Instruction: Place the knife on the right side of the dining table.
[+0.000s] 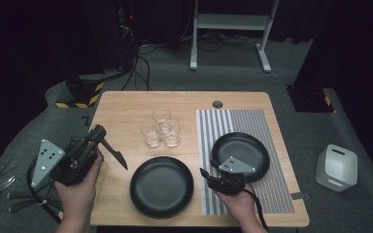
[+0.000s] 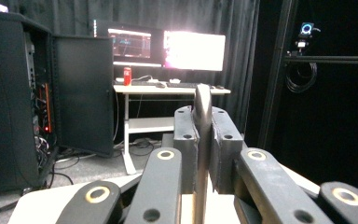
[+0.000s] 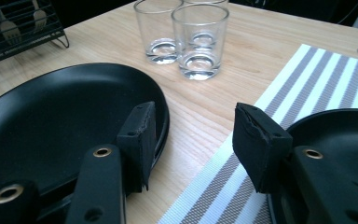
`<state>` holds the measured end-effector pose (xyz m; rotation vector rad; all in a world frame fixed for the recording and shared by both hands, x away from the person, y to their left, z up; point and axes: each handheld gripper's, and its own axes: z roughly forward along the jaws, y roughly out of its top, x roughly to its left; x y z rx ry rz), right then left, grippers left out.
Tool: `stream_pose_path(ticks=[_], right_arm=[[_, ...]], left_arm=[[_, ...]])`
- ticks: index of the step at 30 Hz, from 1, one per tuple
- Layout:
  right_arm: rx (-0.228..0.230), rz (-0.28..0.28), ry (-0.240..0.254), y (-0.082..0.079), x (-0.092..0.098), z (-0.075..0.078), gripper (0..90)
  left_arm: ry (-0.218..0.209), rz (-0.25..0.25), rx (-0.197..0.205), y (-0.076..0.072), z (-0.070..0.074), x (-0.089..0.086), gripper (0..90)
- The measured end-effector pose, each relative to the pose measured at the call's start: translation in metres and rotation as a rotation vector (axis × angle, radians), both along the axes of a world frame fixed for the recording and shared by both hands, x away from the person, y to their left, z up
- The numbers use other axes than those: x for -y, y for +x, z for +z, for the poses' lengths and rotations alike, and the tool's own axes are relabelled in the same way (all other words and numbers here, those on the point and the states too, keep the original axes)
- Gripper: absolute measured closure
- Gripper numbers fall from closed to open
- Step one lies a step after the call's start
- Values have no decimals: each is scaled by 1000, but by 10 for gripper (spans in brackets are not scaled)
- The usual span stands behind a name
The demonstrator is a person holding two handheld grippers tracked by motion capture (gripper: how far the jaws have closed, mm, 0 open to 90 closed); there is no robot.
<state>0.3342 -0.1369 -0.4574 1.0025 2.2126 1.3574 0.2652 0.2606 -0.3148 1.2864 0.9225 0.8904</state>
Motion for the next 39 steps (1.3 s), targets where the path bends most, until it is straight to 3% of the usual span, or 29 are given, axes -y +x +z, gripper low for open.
stream_pose_path(ticks=[4,11,15,23,30,39], right_arm=[[8,-13,3,0,5,5,490],[38,-16,11,-4,6,7,485],[56,-19,31,-5,5,5,486],[95,22,39,-11,-10,5,476],[113,42,54,-7,-22,10,481],[139,93,59,-13,-38,20,478]], left_arm=[[31,-12,10,2,1,10,832],[28,-45,31,4,-6,28,832],[49,-65,47,0,-14,38,832],[43,-118,57,-5,-20,54,832],[37,-165,49,7,-24,71,832],[26,-186,58,14,-30,91,832]])
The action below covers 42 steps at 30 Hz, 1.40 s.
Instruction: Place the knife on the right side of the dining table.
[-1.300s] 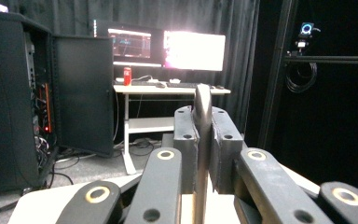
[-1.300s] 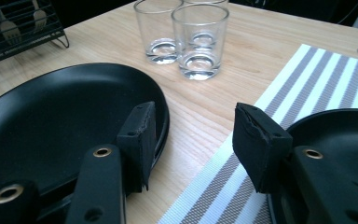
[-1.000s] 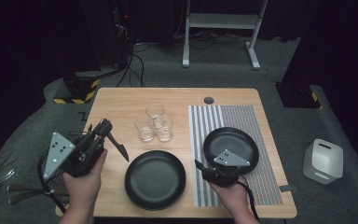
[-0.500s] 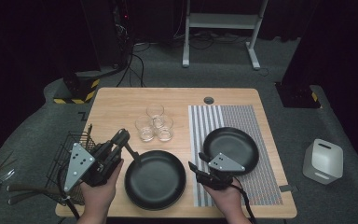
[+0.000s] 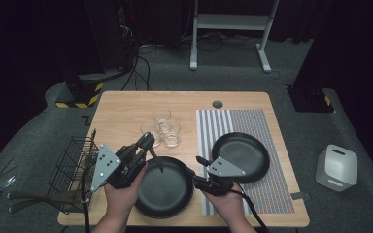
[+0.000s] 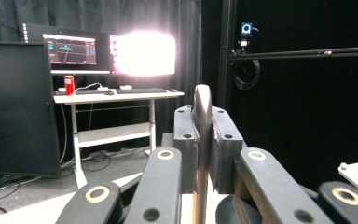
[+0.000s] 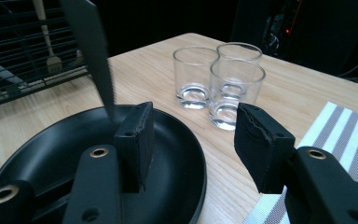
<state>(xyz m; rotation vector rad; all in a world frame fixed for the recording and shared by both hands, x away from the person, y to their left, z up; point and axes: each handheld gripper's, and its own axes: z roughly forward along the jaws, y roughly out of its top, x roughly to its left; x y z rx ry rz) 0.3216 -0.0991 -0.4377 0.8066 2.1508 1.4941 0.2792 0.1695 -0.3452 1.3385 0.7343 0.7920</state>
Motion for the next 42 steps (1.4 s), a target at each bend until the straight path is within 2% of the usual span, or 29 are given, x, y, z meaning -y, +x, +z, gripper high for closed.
stream_pose_path(ticks=[11,16,18,31,42], right_arm=[[28,31,20,-6,-5,7,479],[30,35,32,-11,-1,7,489],[17,48,56,-12,4,6,500],[37,28,94,-12,19,9,508],[56,15,100,-12,21,10,529]], left_arm=[[11,-28,-4,8,-4,21,832],[11,-37,-12,12,-6,29,832],[-1,-42,-10,12,-7,34,831],[12,-85,-24,17,-17,58,831],[13,-126,-34,21,-23,79,831]])
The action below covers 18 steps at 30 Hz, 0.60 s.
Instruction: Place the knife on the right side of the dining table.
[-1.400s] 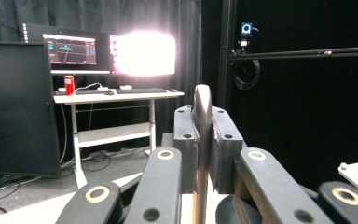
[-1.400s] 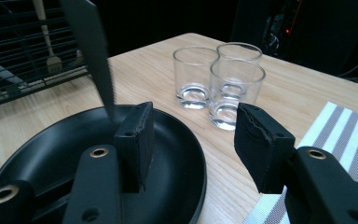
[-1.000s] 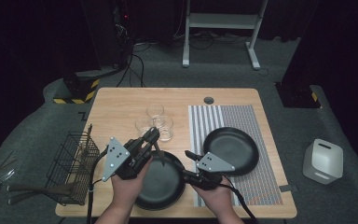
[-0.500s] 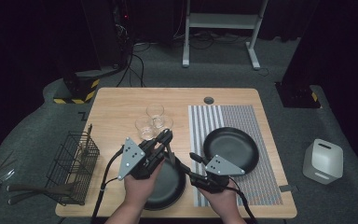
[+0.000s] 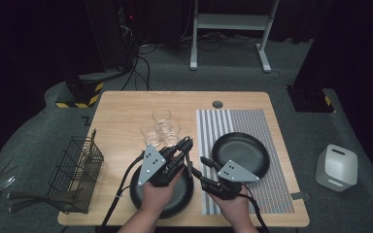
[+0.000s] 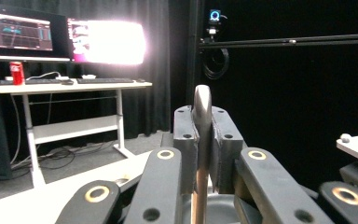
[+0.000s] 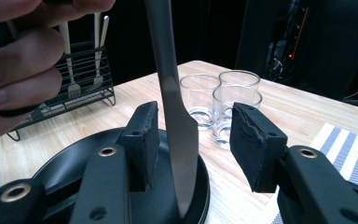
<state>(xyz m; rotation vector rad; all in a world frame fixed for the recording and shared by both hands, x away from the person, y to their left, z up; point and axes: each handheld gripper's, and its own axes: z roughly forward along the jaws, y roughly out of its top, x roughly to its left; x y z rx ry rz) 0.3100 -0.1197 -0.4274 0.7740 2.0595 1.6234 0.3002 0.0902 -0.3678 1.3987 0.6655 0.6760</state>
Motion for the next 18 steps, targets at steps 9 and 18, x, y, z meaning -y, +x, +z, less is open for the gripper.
stream_pose_path(ticks=[9,18], right_arm=[[12,-2,0,2,0,-1,600],[23,-14,-8,4,-1,-4,717]], left_arm=[[9,-33,-9,4,-3,16,830],[7,-48,-25,5,-9,24,830]])
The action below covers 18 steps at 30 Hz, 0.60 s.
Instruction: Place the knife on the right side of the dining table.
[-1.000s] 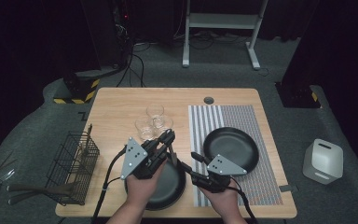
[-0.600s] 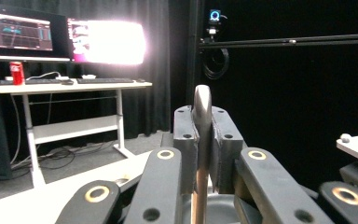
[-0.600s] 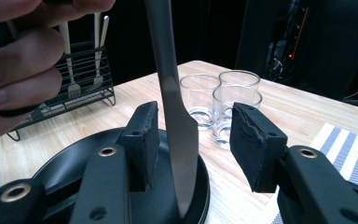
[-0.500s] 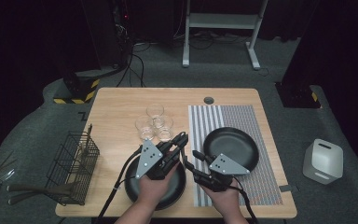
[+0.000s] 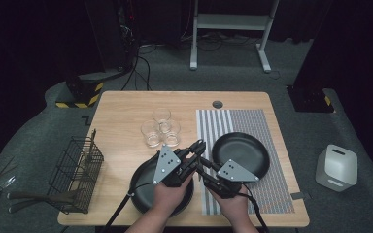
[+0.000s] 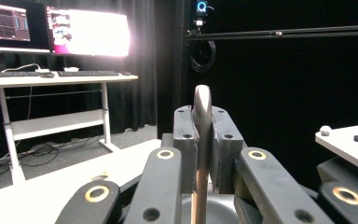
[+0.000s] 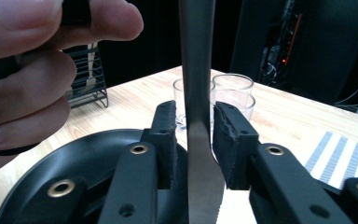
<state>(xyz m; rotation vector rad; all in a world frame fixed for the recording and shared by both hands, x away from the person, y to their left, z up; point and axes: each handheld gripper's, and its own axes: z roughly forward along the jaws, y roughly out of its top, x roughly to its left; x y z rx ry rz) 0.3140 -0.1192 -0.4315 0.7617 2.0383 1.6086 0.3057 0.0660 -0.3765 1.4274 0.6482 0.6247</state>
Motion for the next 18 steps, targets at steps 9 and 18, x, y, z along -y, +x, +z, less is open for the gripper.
stream_pose_path(ticks=[9,18], right_arm=[[19,2,-48,-2,-4,-2,793],[30,-15,-56,-3,-2,-3,795]], left_arm=[[-1,-4,-9,-1,-3,-2,828],[9,-17,-48,-1,-6,-5,742]])
